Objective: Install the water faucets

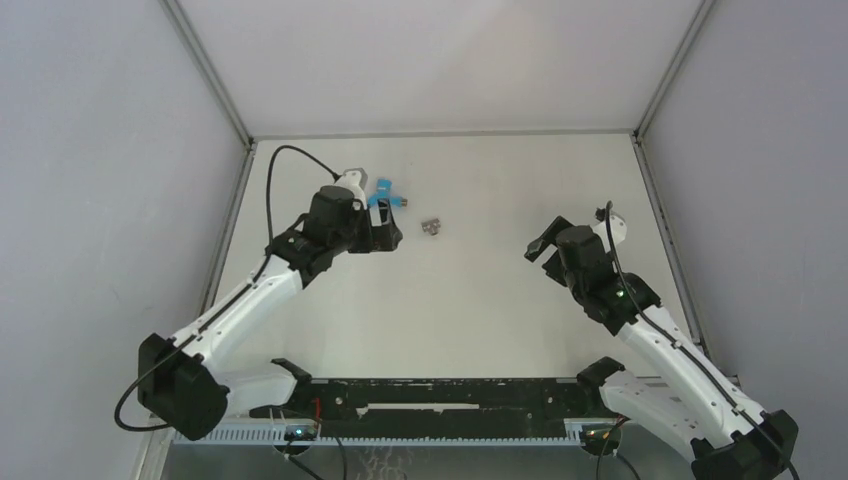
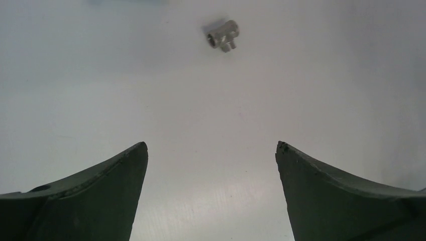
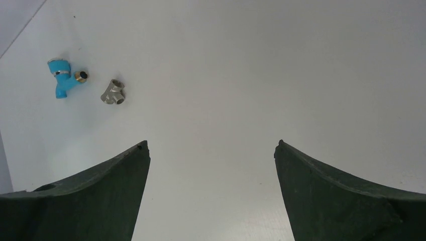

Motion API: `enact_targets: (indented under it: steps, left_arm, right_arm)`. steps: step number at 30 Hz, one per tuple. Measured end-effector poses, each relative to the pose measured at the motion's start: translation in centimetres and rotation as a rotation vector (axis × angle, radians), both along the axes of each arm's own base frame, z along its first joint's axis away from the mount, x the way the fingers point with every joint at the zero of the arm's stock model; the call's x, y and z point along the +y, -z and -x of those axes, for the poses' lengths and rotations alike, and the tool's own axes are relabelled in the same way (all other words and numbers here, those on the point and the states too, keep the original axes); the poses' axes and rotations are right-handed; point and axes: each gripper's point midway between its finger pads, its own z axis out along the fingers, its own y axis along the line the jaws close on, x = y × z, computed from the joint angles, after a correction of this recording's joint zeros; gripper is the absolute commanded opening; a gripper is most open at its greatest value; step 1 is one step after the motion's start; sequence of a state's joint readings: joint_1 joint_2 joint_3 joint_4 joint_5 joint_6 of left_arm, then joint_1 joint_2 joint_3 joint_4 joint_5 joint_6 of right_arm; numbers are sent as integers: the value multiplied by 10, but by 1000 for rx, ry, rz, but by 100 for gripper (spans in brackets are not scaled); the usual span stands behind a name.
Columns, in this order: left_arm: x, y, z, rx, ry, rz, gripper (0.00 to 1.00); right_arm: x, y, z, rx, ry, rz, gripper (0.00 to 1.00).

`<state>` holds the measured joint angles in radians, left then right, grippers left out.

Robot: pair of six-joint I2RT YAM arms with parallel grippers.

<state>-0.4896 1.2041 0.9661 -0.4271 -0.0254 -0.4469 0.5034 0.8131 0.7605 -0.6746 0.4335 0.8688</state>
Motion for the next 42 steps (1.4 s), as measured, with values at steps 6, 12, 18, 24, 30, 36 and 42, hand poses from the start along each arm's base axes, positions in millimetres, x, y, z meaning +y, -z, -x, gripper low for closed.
enact_targets:
  steps: [6,12,18,24,30,36,42]
  left_arm:
    - [-34,-16,20,-81,145,-13,100]
    - [-54,0,28,-21,215,8,100]
    - [-27,30,23,100,85,-100,100]
    - [31,51,12,244,-122,-146,100]
    - [36,55,40,284,-122,-112,100]
    - [48,50,69,267,-143,-71,100]
    - [56,32,66,192,-196,-46,100]
  right_arm:
    - [8,7,-5,21,-22,-6,99]
    - [36,15,-5,34,-171,21,96]
    - [81,34,-4,113,-368,89,95]
    - [141,26,-31,160,-530,220,96]
    - [195,32,-66,199,-648,316,96]
    - [229,56,-110,260,-679,342,92]
    - [237,99,-145,351,-664,333,69]
